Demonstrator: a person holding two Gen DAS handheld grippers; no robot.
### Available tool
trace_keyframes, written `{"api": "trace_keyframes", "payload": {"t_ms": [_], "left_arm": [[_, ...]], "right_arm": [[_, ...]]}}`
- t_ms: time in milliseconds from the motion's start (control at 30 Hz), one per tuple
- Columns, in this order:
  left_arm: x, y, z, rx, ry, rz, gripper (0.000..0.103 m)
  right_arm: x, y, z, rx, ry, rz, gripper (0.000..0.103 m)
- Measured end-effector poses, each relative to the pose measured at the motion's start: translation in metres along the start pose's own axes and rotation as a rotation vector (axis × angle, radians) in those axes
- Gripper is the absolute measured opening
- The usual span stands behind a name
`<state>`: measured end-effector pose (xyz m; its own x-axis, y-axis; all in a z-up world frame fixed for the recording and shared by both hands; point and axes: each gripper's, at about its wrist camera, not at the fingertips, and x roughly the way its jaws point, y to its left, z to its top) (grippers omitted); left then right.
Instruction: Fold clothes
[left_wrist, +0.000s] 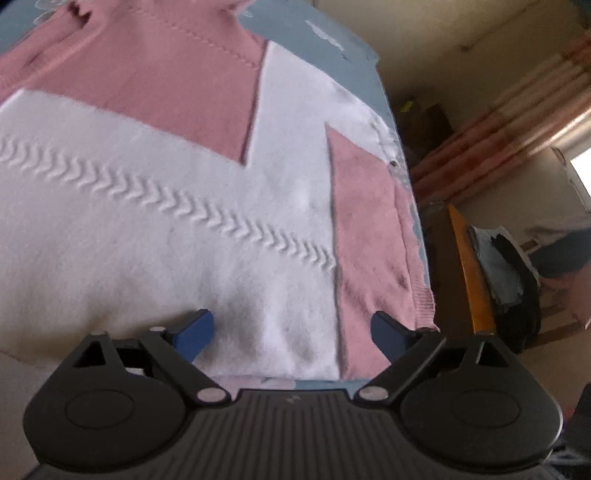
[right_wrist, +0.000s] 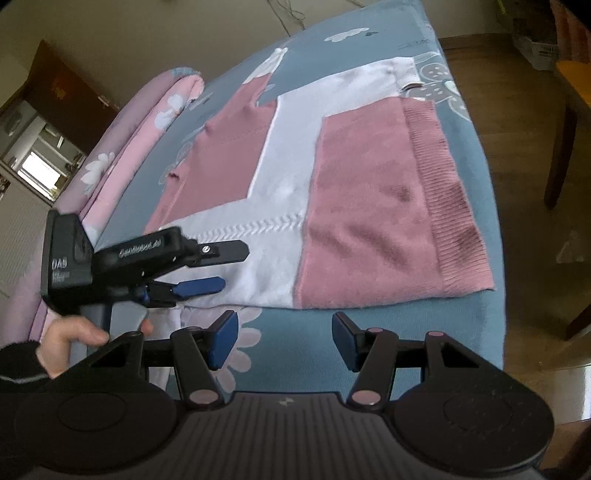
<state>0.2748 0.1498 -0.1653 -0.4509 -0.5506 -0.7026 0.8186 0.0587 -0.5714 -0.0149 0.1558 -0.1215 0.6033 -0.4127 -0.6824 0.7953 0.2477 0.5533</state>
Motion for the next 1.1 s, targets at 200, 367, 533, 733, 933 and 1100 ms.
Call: {"api": "trace_keyframes", "payload": {"t_ms": [200,367,533,733,933,1100], "left_arm": [[-0.007,-0.020,0.005,0.006,-0.027,-0.081,0.093],[0.016,-0.015,-0.004,0.003,0.051,-0.036,0.092],[-0.005,-0.029,-0.006,0.059,0.028,-0.034,0.092],[-0.023,-0.040,-0.025,0.087,0.022,-0.020,0.092],[-0.028,-0.047,-0.043,0.125,0.051,0.013,0.092],[-0.030,-0.044,-0.054,0.139,0.081,0.044,0.092]], "right_arm": [[-0.001,-0.008,0.001,0.025,-0.011,-0.001,0.062],[-0.002,-0.012,0.001,0.027,-0.018,-0.005,0.062],[-0.003,-0.023,0.015,0.005,-0.079,-0.033,0.047],[0.032,-0.041,0.048,0.013,-0.084,-0.075,0.027],[0.076,-0.048,0.065,0.001,-0.022,-0.099,0.029],[0.063,-0.073,0.056,0.084,-0.050,-0.074,0.026]]}}
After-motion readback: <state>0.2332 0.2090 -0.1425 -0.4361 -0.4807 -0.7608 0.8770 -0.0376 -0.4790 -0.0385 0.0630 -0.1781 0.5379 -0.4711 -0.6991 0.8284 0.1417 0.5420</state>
